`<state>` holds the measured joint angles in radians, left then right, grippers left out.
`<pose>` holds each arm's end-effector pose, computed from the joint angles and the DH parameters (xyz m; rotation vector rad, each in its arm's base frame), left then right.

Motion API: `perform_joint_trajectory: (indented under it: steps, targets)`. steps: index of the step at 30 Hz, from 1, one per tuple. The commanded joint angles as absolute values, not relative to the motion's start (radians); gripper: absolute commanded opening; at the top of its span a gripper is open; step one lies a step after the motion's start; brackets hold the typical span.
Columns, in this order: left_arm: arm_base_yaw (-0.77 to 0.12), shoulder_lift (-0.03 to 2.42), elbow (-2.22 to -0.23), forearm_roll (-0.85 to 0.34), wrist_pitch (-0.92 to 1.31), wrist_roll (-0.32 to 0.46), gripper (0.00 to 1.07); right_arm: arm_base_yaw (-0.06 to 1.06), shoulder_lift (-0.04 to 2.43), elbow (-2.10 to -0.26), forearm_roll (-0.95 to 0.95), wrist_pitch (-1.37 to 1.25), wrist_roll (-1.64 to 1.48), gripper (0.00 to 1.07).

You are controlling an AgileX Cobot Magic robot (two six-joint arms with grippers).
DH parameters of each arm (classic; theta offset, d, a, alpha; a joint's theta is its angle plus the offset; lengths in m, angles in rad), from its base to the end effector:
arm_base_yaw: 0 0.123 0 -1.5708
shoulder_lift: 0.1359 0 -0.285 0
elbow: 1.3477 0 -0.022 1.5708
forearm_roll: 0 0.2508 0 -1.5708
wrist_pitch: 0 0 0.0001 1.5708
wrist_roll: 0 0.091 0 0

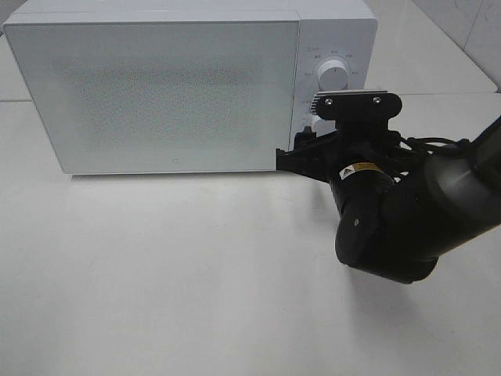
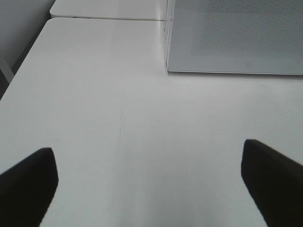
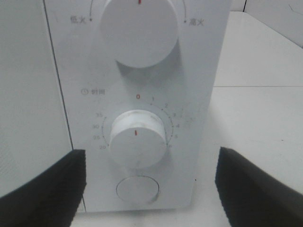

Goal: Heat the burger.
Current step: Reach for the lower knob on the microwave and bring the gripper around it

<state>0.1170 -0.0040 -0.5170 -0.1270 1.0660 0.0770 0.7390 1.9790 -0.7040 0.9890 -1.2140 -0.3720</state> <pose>-0.0068 -0.0110 0.2821 -0.0326 2.0220 -0.0287 0.2823 0.1609 0.1304 0.1021 1.7024 -0.1662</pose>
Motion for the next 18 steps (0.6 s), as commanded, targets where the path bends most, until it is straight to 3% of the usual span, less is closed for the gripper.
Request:
perform_joint_trajectory:
  steps: [1,18]
  targets:
    - [0.120,-0.030,-0.516,-0.130,1.069,0.072,0.98,0.720,1.979,-0.735,0.970,-1.401,-0.338,0.75]
    - [0.120,-0.030,-0.516,-0.131,1.069,0.072,0.98,0.686,2.078,-0.835,0.951,-1.401,-0.325,0.75]
